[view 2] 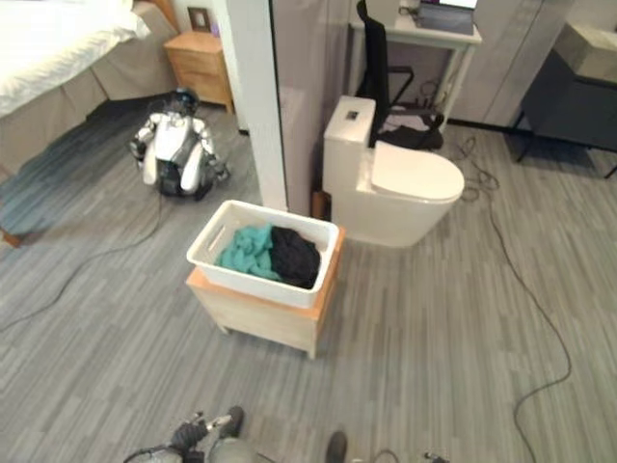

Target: Grab the laundry basket,head to the washer,open it,put in the laundry and shut it.

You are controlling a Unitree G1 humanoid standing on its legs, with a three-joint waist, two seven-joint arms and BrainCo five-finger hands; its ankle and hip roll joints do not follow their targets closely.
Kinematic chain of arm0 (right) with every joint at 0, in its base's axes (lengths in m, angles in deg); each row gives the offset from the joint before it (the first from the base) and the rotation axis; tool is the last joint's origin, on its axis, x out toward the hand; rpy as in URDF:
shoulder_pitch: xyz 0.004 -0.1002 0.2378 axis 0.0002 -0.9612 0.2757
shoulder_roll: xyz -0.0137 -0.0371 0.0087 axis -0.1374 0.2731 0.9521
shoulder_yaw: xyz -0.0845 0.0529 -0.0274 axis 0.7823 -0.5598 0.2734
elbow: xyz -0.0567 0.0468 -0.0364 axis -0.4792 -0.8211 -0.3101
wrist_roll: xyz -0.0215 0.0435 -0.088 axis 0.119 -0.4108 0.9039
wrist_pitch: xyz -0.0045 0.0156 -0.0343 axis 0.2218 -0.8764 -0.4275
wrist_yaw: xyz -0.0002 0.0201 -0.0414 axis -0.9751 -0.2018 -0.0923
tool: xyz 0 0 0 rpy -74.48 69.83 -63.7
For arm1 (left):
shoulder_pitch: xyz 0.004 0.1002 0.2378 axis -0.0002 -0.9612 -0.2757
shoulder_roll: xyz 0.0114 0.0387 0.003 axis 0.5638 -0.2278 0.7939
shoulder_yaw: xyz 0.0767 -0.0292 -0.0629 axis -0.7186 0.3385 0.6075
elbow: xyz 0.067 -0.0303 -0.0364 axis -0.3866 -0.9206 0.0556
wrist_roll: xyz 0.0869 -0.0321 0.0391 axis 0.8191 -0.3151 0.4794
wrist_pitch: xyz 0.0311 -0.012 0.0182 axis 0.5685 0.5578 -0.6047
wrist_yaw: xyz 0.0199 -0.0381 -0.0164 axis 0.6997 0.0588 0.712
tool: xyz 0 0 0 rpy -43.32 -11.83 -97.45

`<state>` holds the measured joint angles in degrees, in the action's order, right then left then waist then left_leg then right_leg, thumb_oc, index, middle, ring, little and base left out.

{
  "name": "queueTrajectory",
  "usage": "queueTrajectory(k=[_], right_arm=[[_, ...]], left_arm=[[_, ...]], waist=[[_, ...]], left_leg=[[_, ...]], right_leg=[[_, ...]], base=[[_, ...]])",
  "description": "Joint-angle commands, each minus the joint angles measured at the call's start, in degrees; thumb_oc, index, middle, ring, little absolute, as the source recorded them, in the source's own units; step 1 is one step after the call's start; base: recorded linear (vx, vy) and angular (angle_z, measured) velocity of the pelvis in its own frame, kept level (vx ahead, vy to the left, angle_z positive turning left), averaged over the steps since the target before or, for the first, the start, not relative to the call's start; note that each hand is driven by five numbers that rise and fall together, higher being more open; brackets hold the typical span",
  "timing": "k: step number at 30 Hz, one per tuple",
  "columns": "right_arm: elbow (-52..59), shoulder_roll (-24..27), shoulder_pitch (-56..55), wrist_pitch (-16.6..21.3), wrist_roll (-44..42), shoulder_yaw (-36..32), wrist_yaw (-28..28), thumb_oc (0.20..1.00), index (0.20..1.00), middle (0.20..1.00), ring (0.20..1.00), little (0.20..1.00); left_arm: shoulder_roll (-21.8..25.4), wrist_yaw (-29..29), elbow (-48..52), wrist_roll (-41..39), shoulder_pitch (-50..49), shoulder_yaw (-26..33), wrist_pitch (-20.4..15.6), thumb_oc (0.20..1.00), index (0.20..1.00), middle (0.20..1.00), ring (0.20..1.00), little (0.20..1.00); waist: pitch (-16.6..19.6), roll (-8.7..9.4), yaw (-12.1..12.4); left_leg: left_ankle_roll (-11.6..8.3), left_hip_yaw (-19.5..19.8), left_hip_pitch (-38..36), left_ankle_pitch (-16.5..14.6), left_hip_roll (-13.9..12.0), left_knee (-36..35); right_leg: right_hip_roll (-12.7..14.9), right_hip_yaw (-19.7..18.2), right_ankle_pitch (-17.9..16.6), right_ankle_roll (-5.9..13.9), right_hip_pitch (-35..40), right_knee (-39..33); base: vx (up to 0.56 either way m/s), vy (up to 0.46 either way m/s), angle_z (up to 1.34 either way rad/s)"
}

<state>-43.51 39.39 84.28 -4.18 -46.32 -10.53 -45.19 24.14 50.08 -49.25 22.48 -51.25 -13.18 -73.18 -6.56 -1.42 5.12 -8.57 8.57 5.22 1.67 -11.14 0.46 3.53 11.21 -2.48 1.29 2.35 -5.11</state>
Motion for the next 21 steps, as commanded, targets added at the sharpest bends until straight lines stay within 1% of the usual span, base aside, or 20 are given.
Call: queueTrajectory(k=[1,2,3,4,5,6,7,8,9,10,11,14,15,16,18,19,20,21], right_arm=[[-0.4,1.0,3.0,0.2,-4.5,-2.4,0.8,1.0,1.0,1.0,1.0,1.0],[-0.4,1.0,3.0,0.2,-4.5,-2.5,0.8,1.0,1.0,1.0,1.0,1.0],[0.0,1.5,4.4,0.3,-5.7,-3.4,1.1,1.0,1.0,1.0,1.0,1.0],[0.7,2.1,6.0,0.5,-7.1,-4.1,1.3,1.0,1.0,1.0,1.0,1.0],[1.3,2.7,7.4,0.5,-8.4,-4.7,1.2,1.0,1.0,1.0,1.0,1.0],[2.7,4.5,9.6,0.6,-10.8,-5.8,1.1,1.0,1.0,1.0,1.0,1.0],[2.7,4.5,9.6,0.6,-10.8,-5.8,1.1,1.0,1.0,1.0,1.0,1.0],[3.6,5.5,10.0,0.7,-11.6,-6.5,1.1,1.0,1.0,1.0,1.0,1.0],[6.7,8.4,10.7,1.0,-13.2,-8.7,1.6,1.0,1.0,1.0,1.0,1.0],[6.7,8.3,10.7,1.0,-13.2,-8.7,1.6,1.0,1.0,1.0,1.0,1.0],[7.5,9.6,11.1,0.7,-14.0,-9.8,1.9,1.0,1.0,1.0,1.0,1.0],[14.1,14.9,13.4,-0.1,-14.8,-12.5,2.3,1.0,1.0,1.0,1.0,1.0],[18.4,18.5,15.7,-0.8,-13.5,-12.4,2.4,1.0,1.0,1.0,1.0,1.0],[18.4,18.5,15.8,-0.8,-13.5,-12.4,2.4,1.0,1.0,1.0,1.0,1.0],[19.9,20.8,19.5,-1.5,-13.0,-10.9,2.4,1.0,1.0,1.0,1.0,1.0],[21.1,21.7,24.6,-2.0,-13.4,-7.6,2.0,1.0,1.0,1.0,1.0,1.0],[21.0,21.8,24.7,-2.0,-13.4,-7.7,2.0,1.0,1.0,1.0,1.0,1.0],[20.5,21.8,26.5,-2.3,-13.8,-6.3,2.0,1.0,1.0,1.0,1.0,1.0]], left_arm=[[3.1,1.2,-0.4,0.1,1.0,0.0,-0.8,1.0,1.0,1.0,1.0,1.0],[3.1,1.2,-0.4,0.1,1.0,0.0,-0.8,1.0,1.0,1.0,1.0,1.0],[3.9,1.3,-0.3,-0.5,1.6,0.4,-0.7,1.0,1.0,1.0,1.0,1.0],[4.6,1.6,-0.1,-1.3,2.0,1.2,-0.7,1.0,1.0,1.0,1.0,1.0],[5.4,1.9,0.0,-1.7,2.4,2.4,-0.5,1.0,1.0,1.0,1.0,1.0],[7.9,2.7,1.8,-1.8,2.7,4.4,0.0,1.0,1.0,1.0,1.0,1.0],[7.9,2.7,1.8,-1.8,2.7,4.4,0.0,1.0,1.0,1.0,1.0,1.0],[9.4,3.0,4.3,-1.9,2.3,5.5,0.2,1.0,1.0,1.0,1.0,1.0],[13.3,3.2,15.1,-2.8,-0.2,9.2,1.0,1.0,1.0,1.0,1.0,1.0],[13.3,3.2,15.2,-2.8,-0.3,9.2,1.1,1.0,1.0,1.0,1.0,1.0],[14.3,3.3,19.7,-2.8,-1.4,10.4,1.4,1.0,1.0,1.0,1.0,1.0],[18.7,4.1,33.8,-0.9,-2.8,14.9,2.8,1.0,1.0,1.0,1.0,1.0],[20.8,3.8,38.6,-0.7,-2.1,16.2,3.4,1.0,1.0,1.0,1.0,1.0],[20.8,3.8,38.7,-0.7,-2.1,16.2,3.5,1.0,1.0,1.0,1.0,1.0],[23.1,4.1,39.7,0.2,1.2,15.5,4.2,1.0,1.0,1.0,1.0,1.0],[26.2,4.4,36.1,-0.3,9.4,12.2,5.3,1.0,1.0,1.0,1.0,1.0],[26.2,4.4,35.9,-0.4,9.7,12.1,5.2,1.0,1.0,1.0,1.0,1.0],[27.0,4.6,34.6,-0.8,12.9,10.3,5.4,1.0,1.0,1.0,1.0,1.0]], waist=[[0.7,3.29,0.9],[0.7,3.31,1.0],[0.4,3.4,1.1],[0.0,3.33,1.4],[-0.2,3.1,1.8],[-0.3,2.66,1.9],[-0.2,2.72,1.9],[-0.3,2.8,1.7],[-0.6,3.2,2.1],[-0.5,3.26,2.1],[-0.5,3.36,2.2],[-1.4,3.39,2.3],[-1.6,3.48,2.6],[-1.7,3.46,2.5],[-1.7,3.47,2.8],[-2.7,3.68,2.8],[-2.8,3.75,2.8],[-3.2,3.86,2.8]], left_leg=[[4.33,-1.4,3.1,-2.3,5.4,6.3],[4.35,-1.5,3.1,-2.4,5.5,6.3],[4.97,-3.6,3.6,-3.2,6.1,7.0],[5.54,-5.3,4.1,-3.8,6.3,7.5],[5.94,-7.2,4.1,-4.3,6.1,7.4],[6.58,-9.8,2.9,-4.6,6.1,6.5],[6.61,-9.7,3.1,-4.4,6.2,6.4],[7.14,-10.1,2.7,-4.4,6.5,6.0],[7.96,-11.3,1.7,-4.5,7.2,4.8],[7.99,-11.2,1.9,-4.3,7.3,4.7],[8.09,-11.3,1.3,-4.2,7.6,3.7],[8.15,-11.2,0.7,-3.4,8.4,1.4],[7.82,-11.6,1.0,-3.0,8.5,0.5],[7.81,-11.6,1.0,-3.0,8.5,0.4],[7.35,-11.5,1.9,-2.1,8.2,-0.5],[6.86,-11.0,2.8,-1.3,7.5,-1.0],[6.89,-10.9,3.0,-1.1,7.6,-1.0],[6.78,-10.7,3.6,-0.7,7.4,-1.1]], right_leg=[[13.2,-5.3,1.8,7.26,1.8,4.5],[13.2,-5.4,1.8,7.29,1.7,4.5],[14.1,-5.3,0.3,7.51,0.0,4.9],[14.8,-4.0,-1.0,7.48,-2.0,5.4],[15.3,-1.1,-1.8,7.28,-3.3,5.7],[14.3,3.7,-1.6,7.04,-3.7,6.1],[14.4,3.8,-1.6,7.06,-3.9,6.0],[13.2,3.5,-1.0,6.8,-4.2,6.6],[10.9,3.4,-0.2,6.68,-3.9,6.4],[11.0,3.5,-0.2,6.69,-4.0,6.4],[10.5,3.1,-0.3,6.81,-4.3,6.2],[9.2,0.2,-1.2,7.25,-4.7,4.1],[9.2,0.9,-2.6,7.78,-4.5,1.6],[9.2,1.0,-2.7,7.78,-4.4,1.4],[8.8,1.8,-2.7,8.04,-4.6,0.1],[8.2,1.6,-2.4,7.88,-5.4,0.1],[8.2,1.6,-2.6,7.88,-5.6,0.1],[8.1,1.6,-2.6,7.79,-6.0,0.1]], base=[[0.08,0.456,-0.42],[-0.03,0.259,-0.57],[-0.09,0.221,-0.57],[-0.14,0.314,-0.49],[-0.1,0.341,-1.01],[-0.04,0.24,-1.43],[0.02,0.2,-1.58],[0.04,0.135,-0.93],[0.04,0.135,-0.45],[0.03,0.093,-0.31],[0.03,0.029,-0.36],[-0.01,0.024,-0.13],[-0.05,-0.005,-0.01],[-0.05,-0.022,-0.02],[-0.09,-0.036,-0.03],[-0.11,-0.038,0.0],[-0.12,-0.045,0.01],[-0.04,-0.014,0.04]])
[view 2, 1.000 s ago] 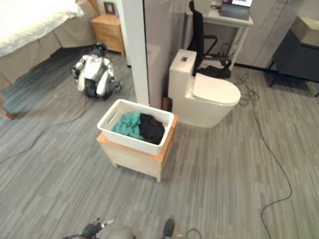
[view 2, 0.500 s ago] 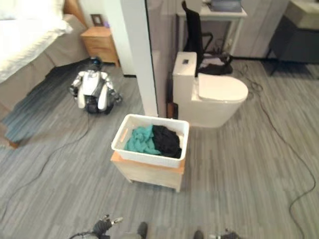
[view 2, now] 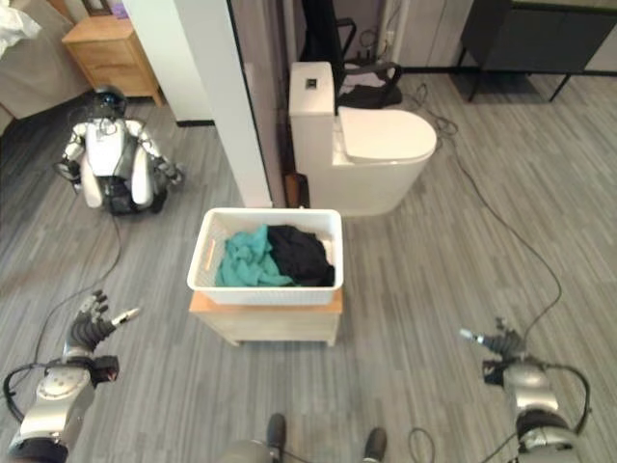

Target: Grab the laundry basket,head to the washer,open it,put in the laundry and shut it.

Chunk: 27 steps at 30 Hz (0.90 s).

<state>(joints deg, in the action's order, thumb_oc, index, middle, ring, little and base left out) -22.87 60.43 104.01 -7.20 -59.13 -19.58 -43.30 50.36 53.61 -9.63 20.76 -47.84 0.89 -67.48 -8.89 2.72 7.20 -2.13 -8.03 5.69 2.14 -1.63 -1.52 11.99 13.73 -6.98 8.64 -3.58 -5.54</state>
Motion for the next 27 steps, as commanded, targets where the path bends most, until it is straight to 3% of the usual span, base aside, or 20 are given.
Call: queueTrajectory(k=[1,2,4,6,8,10,15,27], right_arm=[[-0.3,0.8,7.0,0.8,-1.0,2.7,0.1,1.0,1.0,1.0,1.0,1.0],[-2.5,0.4,18.1,-0.7,-3.6,8.8,-0.5,1.0,1.0,1.0,1.0,1.0],[-3.9,0.5,22.6,-1.1,-5.0,10.9,-0.8,1.0,1.0,1.0,1.0,1.0],[-8.0,-0.3,31.1,-2.1,-7.1,15.9,-1.5,1.0,1.0,1.0,1.0,1.0],[-12.9,-2.8,39.5,-2.4,-9.3,20.4,-1.7,1.0,1.0,1.0,1.0,1.0],[-17.0,-5.3,45.8,-2.8,-11.5,24.3,-1.6,1.0,1.0,1.0,1.0,1.0],[-22.3,-9.0,54.8,-3.9,-20.5,30.3,-2.2,1.0,1.0,1.0,1.0,1.0],[-26.2,-12.0,61.8,-5.4,-22.4,35.2,-2.0,1.0,1.0,1.0,1.0,1.0]], left_arm=[[0.8,1.0,-5.3,0.9,9.8,-3.9,-0.4,1.0,1.0,1.0,1.0,1.0],[4.8,1.0,-12.9,-1.2,24.0,-10.8,1.5,1.0,1.0,1.0,1.0,1.0],[6.1,0.8,-16.6,-3.3,29.9,-13.8,1.6,1.0,1.0,1.0,1.0,1.0],[7.6,-0.3,-25.8,-6.3,40.3,-20.4,2.2,1.0,1.0,1.0,1.0,1.0],[7.2,-1.8,-40.4,-9.4,53.2,-27.9,2.2,1.0,1.0,1.0,1.0,1.0],[6.4,-2.2,-48.5,-10.4,63.7,-34.3,2.7,1.0,1.0,1.0,1.0,1.0],[5.6,-1.7,-56.2,-10.8,79.0,-41.6,3.6,1.0,1.0,1.0,1.0,1.0],[3.4,-2.2,-55.4,-12.2,83.2,-44.6,3.7,1.0,1.0,1.0,1.0,1.0]], waist=[[-0.9,-0.27,0.7],[-3.9,0.27,0.4],[-5.3,0.54,0.3],[-7.4,0.62,0.2],[-9.6,0.84,0.0],[-11.3,1.12,-0.1],[-14.3,2.05,0.5],[-17.1,2.35,1.4]], left_leg=[[0.33,6.0,3.2,-1.1,-2.1,0.9],[-0.13,7.3,6.2,0.3,-2.6,1.2],[-0.28,7.6,7.6,0.6,-2.7,1.7],[-0.55,8.2,9.9,1.2,-2.8,2.7],[-0.9,8.6,11.8,1.7,-3.1,3.9],[-1.27,9.0,13.5,2.3,-3.3,4.7],[-2.46,9.7,17.4,3.7,-3.8,5.3],[-2.9,10.0,22.9,4.4,-3.3,7.0]], right_leg=[[-0.3,-0.9,1.9,0.42,-0.1,0.5],[-0.8,-0.7,1.1,0.18,-2.4,0.5],[-0.9,-0.6,0.7,0.11,-3.2,0.5],[-1.0,-0.4,0.2,0.02,-5.0,1.0],[-1.2,-0.3,0.1,-0.12,-6.8,2.0],[-1.4,-0.2,-0.3,-0.16,-8.2,2.6],[-1.7,0.7,-1.0,-0.19,-11.1,2.9],[-1.2,1.8,-1.4,-0.48,-15.2,4.1]], base=[[-0.23,-0.076,0.2],[-0.27,-0.083,0.17],[-0.2,-0.059,0.14],[-0.14,-0.024,0.13],[-0.12,-0.014,0.13],[-0.09,-0.022,0.03],[-0.05,-0.031,0.15],[-0.02,-0.006,0.12]])
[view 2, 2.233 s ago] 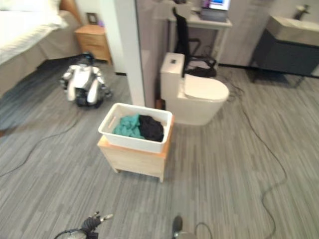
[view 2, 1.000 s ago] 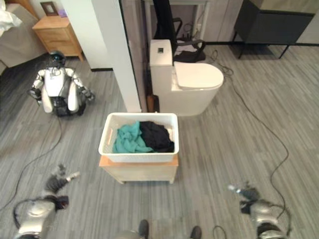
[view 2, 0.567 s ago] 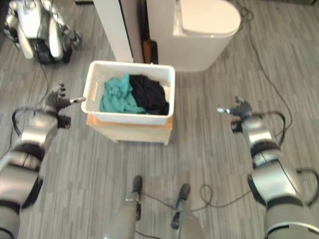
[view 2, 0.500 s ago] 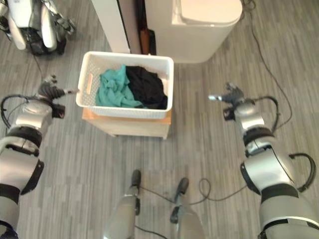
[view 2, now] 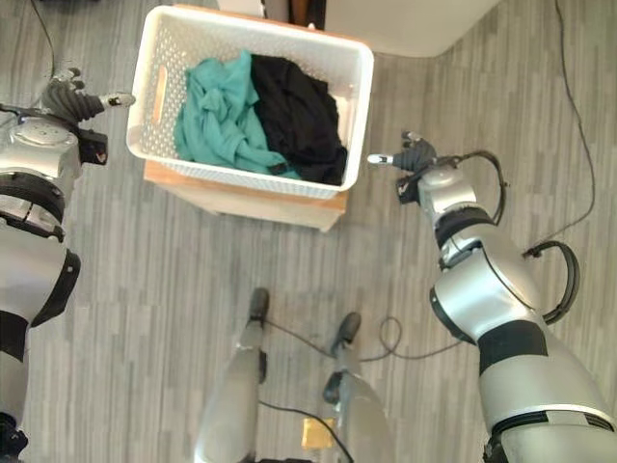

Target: Grab the laundry basket,head to the washer,open it,put in the laundry and shut it.

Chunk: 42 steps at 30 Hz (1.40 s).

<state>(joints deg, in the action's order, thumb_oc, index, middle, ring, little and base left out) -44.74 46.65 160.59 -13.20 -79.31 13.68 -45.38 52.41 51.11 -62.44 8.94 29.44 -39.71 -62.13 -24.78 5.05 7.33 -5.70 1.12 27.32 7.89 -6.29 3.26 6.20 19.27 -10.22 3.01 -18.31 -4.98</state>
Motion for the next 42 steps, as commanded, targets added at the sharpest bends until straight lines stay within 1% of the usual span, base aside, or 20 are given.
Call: queueTrajectory(k=[1,5,11,17,21,22,23,24,25,36,42], right_arm=[[-4.7,1.5,5.8,0.6,-2.7,1.8,0.2,1.0,1.0,1.0,1.0,1.0],[-4.6,1.9,8.1,0.8,-4.9,2.3,1.0,1.0,1.0,1.0,1.0,1.0],[-3.9,3.5,11.0,1.0,-5.5,4.5,0.9,1.0,1.0,1.0,1.0,1.0],[-3.7,3.8,12.6,1.2,-6.0,5.5,1.0,1.0,1.0,1.0,1.0,1.0],[-2.9,3.8,13.8,1.8,-8.2,5.7,1.2,1.0,1.0,1.0,1.0,1.0],[-2.7,3.4,14.5,1.9,-8.6,6.1,1.3,1.0,1.0,1.0,1.0,1.0],[-2.7,3.3,14.5,1.9,-8.6,6.1,1.3,1.0,1.0,1.0,1.0,1.0],[-2.7,3.4,14.5,1.9,-8.6,6.1,1.3,1.0,1.0,1.0,1.0,1.0],[-2.3,2.5,15.4,2.3,-9.5,6.3,1.3,1.0,1.0,1.0,1.0,1.0],[-4.1,-1.7,17.2,1.2,-8.7,7.7,1.2,1.0,1.0,1.0,1.0,1.0],[-4.8,-2.2,17.9,0.7,-8.4,8.2,0.9,1.0,1.0,1.0,1.0,1.0]], left_arm=[[0.7,0.2,-2.8,-0.3,6.3,-4.4,-1.5,1.0,1.0,1.0,1.0,1.0],[0.0,0.0,-2.6,-1.6,7.0,-5.0,-1.2,1.0,1.0,1.0,1.0,1.0],[0.5,-0.4,-2.6,-1.7,7.8,-6.7,-1.2,1.0,1.0,1.0,1.0,1.0],[0.0,-0.5,-2.1,-2.3,8.0,-7.6,-1.4,1.0,1.0,1.0,1.0,1.0],[-0.5,-0.5,-1.6,-2.2,9.2,-8.8,-1.7,1.0,1.0,1.0,1.0,1.0],[-0.7,-0.4,-1.5,-2.1,10.0,-9.3,-1.8,1.0,1.0,1.0,1.0,1.0],[-0.7,-0.4,-1.5,-2.1,10.0,-9.3,-1.8,1.0,1.0,1.0,1.0,1.0],[-0.7,-0.4,-1.5,-2.1,10.0,-9.3,-1.8,1.0,1.0,1.0,1.0,1.0],[-1.2,-0.4,-1.8,-1.7,10.8,-9.7,-1.8,1.0,1.0,1.0,1.0,1.0],[-5.6,-0.5,-2.2,-0.4,12.5,-10.4,-1.5,1.0,1.0,1.0,1.0,1.0],[-6.5,-0.4,-2.0,0.5,14.0,-11.4,-1.5,1.0,1.0,1.0,1.0,1.0]], waist=[[-1.4,-0.04,1.4],[-1.9,0.01,1.2],[-1.7,0.39,0.6],[-2.0,0.38,0.2],[-1.9,0.34,-0.1],[-2.0,0.33,0.0],[-1.7,0.24,0.0],[-2.0,0.33,0.0],[-1.9,0.22,0.1],[-2.3,-0.13,0.3],[-2.4,-0.01,0.5]], left_leg=[[0.66,0.8,1.6,-1.3,1.5,2.2],[0.56,0.7,2.4,-1.1,1.7,2.1],[0.58,0.4,2.9,-1.1,1.7,2.1],[0.58,0.1,3.2,-1.2,1.7,2.4],[0.53,-0.1,3.4,-1.1,1.7,2.1],[0.52,-0.1,3.9,-1.2,1.7,2.4],[0.12,0.2,3.2,-2.6,1.3,2.3],[0.52,-0.1,3.9,-1.3,1.7,2.5],[0.06,0.0,4.2,-2.9,1.3,3.1],[0.04,0.1,7.0,-2.5,1.5,3.3],[-0.02,0.2,7.7,-2.1,1.6,2.6]], right_leg=[[4.6,-3.6,1.8,5.15,-0.7,3.5],[4.7,-3.3,1.4,5.34,-1.3,3.3],[4.5,-3.3,1.0,5.45,-1.7,2.9],[4.5,-3.4,0.9,5.44,-2.2,3.3],[4.4,-3.5,0.7,5.56,-2.7,2.9],[4.4,-3.5,0.6,5.55,-3.0,2.9],[4.0,-4.0,1.5,5.96,-2.4,2.8],[4.4,-3.5,0.6,5.55,-3.0,3.0],[3.9,-4.0,1.2,6.05,-3.0,2.8],[4.0,-3.7,0.7,6.07,-5.5,2.5],[4.0,-3.5,0.3,6.29,-5.9,2.0]], base=[[0.0,0.0,0.0],[0.0,0.0,0.0],[0.0,0.0,0.0],[0.0,0.0,0.0],[0.0,0.0,0.0],[0.07,-0.017,-0.02],[0.0,0.0,0.0],[0.06,-0.017,-0.03],[0.0,0.0,0.0],[0.0,0.0,-0.01],[0.01,0.0,0.0]])
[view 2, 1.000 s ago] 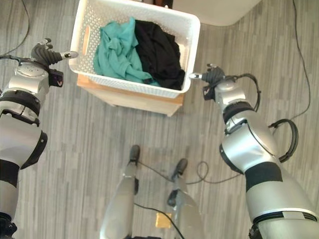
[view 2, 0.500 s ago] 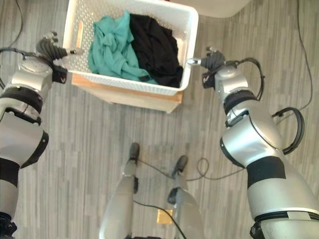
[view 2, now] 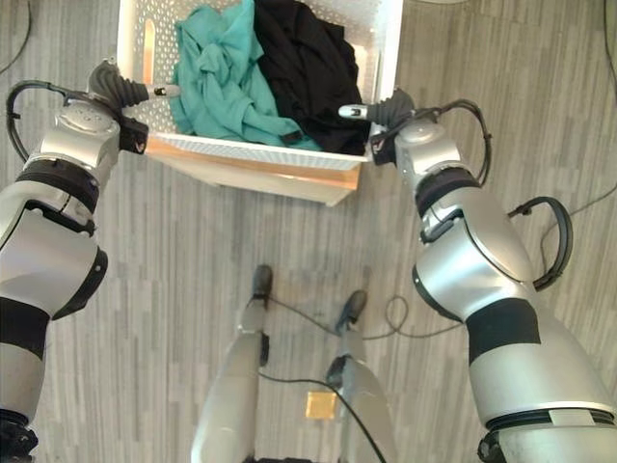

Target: Grab the laundry basket,head to the washer,open it,put in the laundry and shut it.

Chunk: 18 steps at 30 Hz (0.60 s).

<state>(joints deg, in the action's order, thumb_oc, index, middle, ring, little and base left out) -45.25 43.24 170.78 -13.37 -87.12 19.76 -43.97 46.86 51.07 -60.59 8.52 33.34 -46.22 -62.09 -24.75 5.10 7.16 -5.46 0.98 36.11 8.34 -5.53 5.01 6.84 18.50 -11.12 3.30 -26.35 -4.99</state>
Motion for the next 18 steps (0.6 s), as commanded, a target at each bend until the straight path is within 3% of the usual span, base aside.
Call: queueTrajectory(k=[1,6,7,8,9,10,12,16,18], right_arm=[[-5.7,0.9,7.9,0.2,1.7,3.0,-0.9,1.0,1.0,1.0,1.0,1.0],[-7.8,0.0,7.5,-0.9,5.8,4.4,-1.5,1.0,1.0,1.0,1.0,1.0],[-8.3,-0.4,7.4,-1.1,6.4,4.7,-1.6,1.0,1.0,1.0,1.0,1.0],[-8.8,-0.8,7.1,-1.4,7.0,5.0,-1.7,1.0,1.0,1.0,1.0,1.0],[-9.4,-1.6,6.4,-2.0,8.3,5.6,-2.3,0.849,0.849,0.849,0.849,0.849],[-9.4,-1.6,6.4,-2.0,8.3,5.6,-2.3,0.517,0.517,0.517,0.517,0.517],[-9.6,-2.2,5.9,-1.5,9.2,6.4,-2.6,0.2,0.2,0.2,0.2,0.2],[-8.4,-1.7,4.6,-0.5,9.4,7.2,-2.4,0.2,0.2,0.2,0.2,0.2],[-7.1,-1.4,3.6,0.2,8.8,7.6,-2.1,0.448,0.448,0.448,0.448,0.448]], left_arm=[[-1.4,-0.2,-3.7,1.7,10.5,-5.3,-1.5,1.0,1.0,1.0,1.0,1.0],[-2.0,-0.3,-4.0,4.0,10.7,-6.0,-1.0,1.0,1.0,1.0,1.0,1.0],[-2.3,-0.5,-4.5,4.6,10.6,-6.3,-0.8,0.573,0.573,0.573,0.573,0.573],[-2.7,-0.8,-4.9,4.8,10.3,-6.4,-0.5,0.266,0.266,0.266,0.266,0.266],[-3.0,-1.6,-5.3,6.5,9.9,-7.5,0.1,0.2,0.2,0.2,0.2,0.2],[-3.0,-1.7,-5.3,6.5,9.9,-7.5,0.1,0.2,0.2,0.2,0.2,0.2],[-2.8,-1.6,-5.2,14.5,10.6,-12.0,0.0,0.2,0.2,0.2,0.2,0.2],[-2.3,-0.9,-2.8,20.0,9.9,-15.2,-1.1,0.2,0.2,0.2,0.2,0.2],[-2.3,-0.7,-2.2,22.3,8.8,-16.4,-1.3,0.2,0.2,0.2,0.2,0.2]], waist=[[-2.5,0.02,0.6],[-2.5,0.32,0.3],[-2.5,0.42,0.1],[-2.5,0.5,0.0],[-2.4,0.53,-0.2],[-2.4,0.54,-0.2],[-2.5,0.57,-0.5],[-2.6,0.32,-0.5],[-2.7,0.26,-0.6]], left_leg=[[-0.26,0.3,-0.7,-2.6,0.9,1.1],[-0.1,0.3,-0.1,-3.0,1.1,1.9],[-0.03,0.3,0.2,-3.2,1.1,2.1],[0.07,0.3,0.3,-3.3,1.3,2.4],[0.22,0.3,0.5,-3.6,1.4,2.9],[0.22,0.3,0.6,-3.6,1.4,2.9],[0.36,0.2,0.8,-3.8,1.6,3.3],[0.5,0.0,0.8,-4.0,1.7,3.3],[0.57,0.0,0.7,-4.1,1.7,3.2]], right_leg=[[3.4,-2.5,1.2,6.07,2.0,2.0],[3.4,-2.6,1.3,5.93,1.9,1.9],[3.4,-2.6,1.3,5.91,1.9,2.0],[3.4,-2.7,1.4,5.84,1.8,2.0],[3.4,-2.8,1.5,5.74,1.8,2.3],[3.4,-2.8,1.5,5.75,1.8,2.3],[3.5,-3.0,1.5,5.65,1.7,2.6],[3.6,-3.1,1.6,5.57,1.3,2.8],[3.6,-3.1,1.7,5.55,1.2,3.0]], base=[[0.03,-0.002,0.01],[0.01,0.003,0.01],[0.02,0.007,0.04],[0.03,0.019,0.04],[0.0,0.0,0.0],[0.0,0.0,0.0],[0.0,0.0,0.0],[0.0,0.008,0.0],[0.0,0.0,0.0]])
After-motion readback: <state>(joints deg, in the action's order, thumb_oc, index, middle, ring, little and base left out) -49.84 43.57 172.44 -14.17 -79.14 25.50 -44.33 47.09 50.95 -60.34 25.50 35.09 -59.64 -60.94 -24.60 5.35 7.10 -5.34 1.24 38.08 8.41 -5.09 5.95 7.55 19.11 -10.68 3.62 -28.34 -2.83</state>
